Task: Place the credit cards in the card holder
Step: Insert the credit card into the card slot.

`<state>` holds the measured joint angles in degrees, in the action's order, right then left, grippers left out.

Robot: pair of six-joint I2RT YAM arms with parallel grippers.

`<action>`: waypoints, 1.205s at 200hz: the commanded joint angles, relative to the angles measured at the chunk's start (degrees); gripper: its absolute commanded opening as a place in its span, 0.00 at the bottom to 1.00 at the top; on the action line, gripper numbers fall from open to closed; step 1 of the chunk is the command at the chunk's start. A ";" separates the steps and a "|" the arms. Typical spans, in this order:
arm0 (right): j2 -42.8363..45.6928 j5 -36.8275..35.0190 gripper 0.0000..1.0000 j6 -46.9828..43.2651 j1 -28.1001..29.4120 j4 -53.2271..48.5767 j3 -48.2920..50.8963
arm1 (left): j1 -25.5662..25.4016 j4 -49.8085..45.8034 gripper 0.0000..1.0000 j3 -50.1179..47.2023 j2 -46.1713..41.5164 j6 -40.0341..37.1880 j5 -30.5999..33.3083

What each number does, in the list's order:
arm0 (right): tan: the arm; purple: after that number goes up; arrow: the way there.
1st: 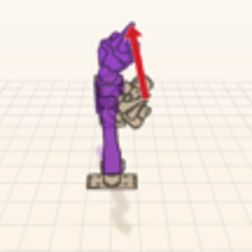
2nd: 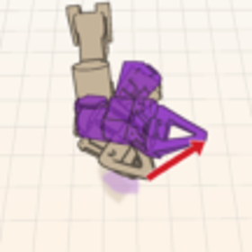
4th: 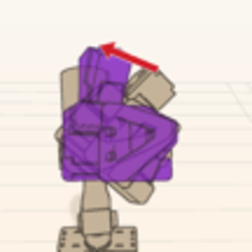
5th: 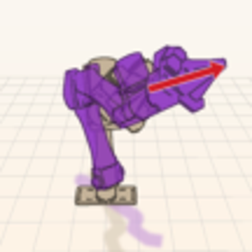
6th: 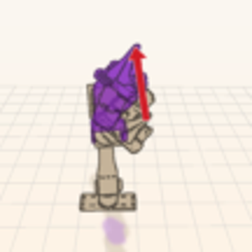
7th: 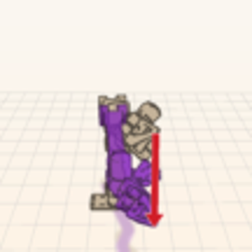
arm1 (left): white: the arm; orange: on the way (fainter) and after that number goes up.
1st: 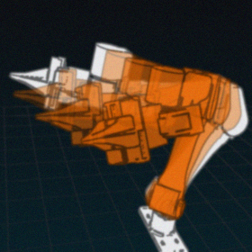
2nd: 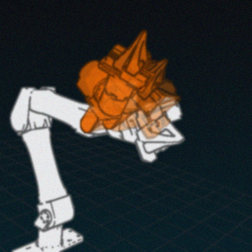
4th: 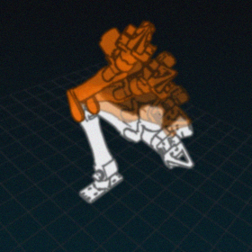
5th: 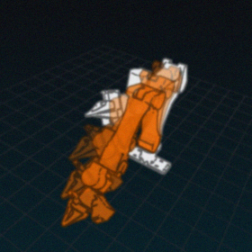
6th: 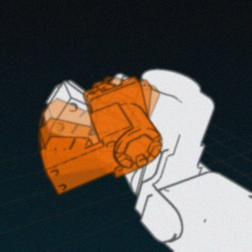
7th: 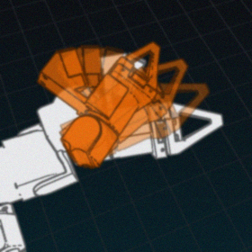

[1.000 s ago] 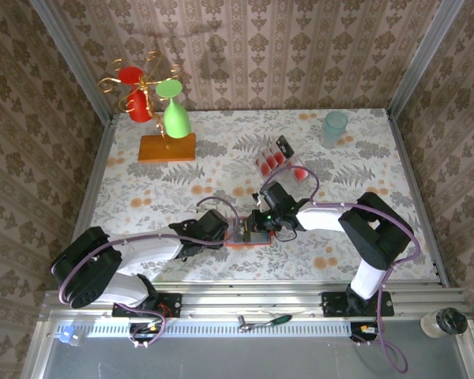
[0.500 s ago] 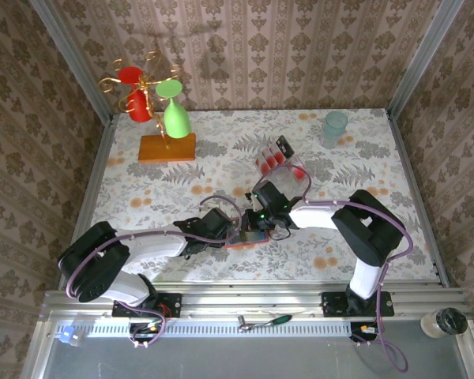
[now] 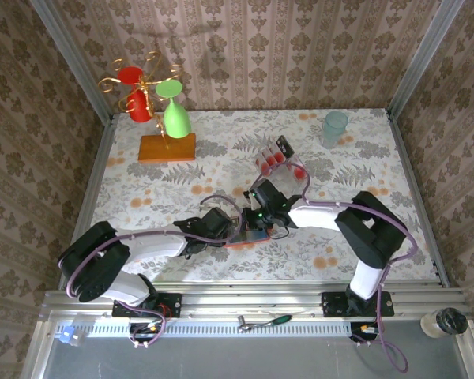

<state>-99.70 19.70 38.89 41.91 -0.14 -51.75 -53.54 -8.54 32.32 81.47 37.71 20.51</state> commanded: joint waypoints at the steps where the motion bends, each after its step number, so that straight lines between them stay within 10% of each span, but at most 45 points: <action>1: 4.41 -3.14 0.10 -1.75 0.32 -3.48 1.25 | 0.27 -1.85 0.70 -0.99 -2.97 0.33 -0.90; 241: -3.68 -1.07 0.08 -1.71 3.35 -2.48 -1.02 | 0.46 -1.57 0.69 0.82 3.03 0.79 -2.05</action>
<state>-101.65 17.54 37.26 44.16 -1.78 -51.16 -53.52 -10.90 33.43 82.56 39.00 20.18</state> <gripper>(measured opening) 0.083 0.695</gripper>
